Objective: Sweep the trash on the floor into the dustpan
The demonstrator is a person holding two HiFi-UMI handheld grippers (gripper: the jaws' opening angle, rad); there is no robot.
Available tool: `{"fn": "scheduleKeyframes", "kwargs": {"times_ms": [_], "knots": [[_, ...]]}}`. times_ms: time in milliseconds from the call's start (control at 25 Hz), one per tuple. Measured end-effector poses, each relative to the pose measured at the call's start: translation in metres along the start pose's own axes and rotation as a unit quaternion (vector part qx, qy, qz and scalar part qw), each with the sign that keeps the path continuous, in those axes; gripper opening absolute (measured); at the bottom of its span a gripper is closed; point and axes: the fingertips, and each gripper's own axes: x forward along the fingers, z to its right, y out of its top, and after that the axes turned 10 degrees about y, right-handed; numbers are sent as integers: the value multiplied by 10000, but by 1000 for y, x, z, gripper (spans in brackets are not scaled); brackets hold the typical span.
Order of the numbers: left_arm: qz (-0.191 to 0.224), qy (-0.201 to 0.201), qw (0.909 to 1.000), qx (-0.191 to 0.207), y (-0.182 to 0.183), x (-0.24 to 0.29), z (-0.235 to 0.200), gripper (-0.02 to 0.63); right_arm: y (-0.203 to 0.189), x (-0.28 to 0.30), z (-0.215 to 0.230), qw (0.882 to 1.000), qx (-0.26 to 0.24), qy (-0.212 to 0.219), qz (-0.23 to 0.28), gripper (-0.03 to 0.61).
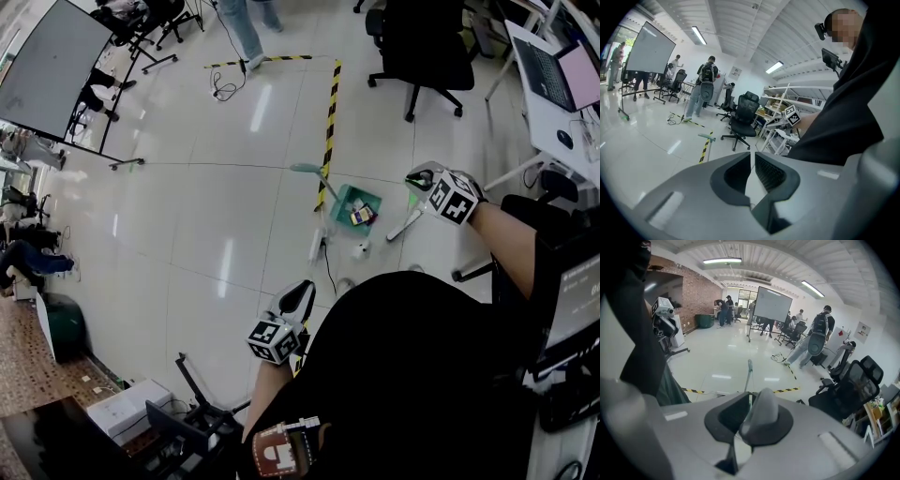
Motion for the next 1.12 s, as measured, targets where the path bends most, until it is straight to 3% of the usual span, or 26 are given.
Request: {"fn": "scheduleKeyframes", "kwargs": {"times_ms": [560,1120], "knots": [[21,101,9999,-33,-5,-7,1,31,27,6,5,9991,-399,-52,97,15],[31,116,9999,-84,6,-5,1,31,50,5,0,9990,-324,-1,301,15]]}}
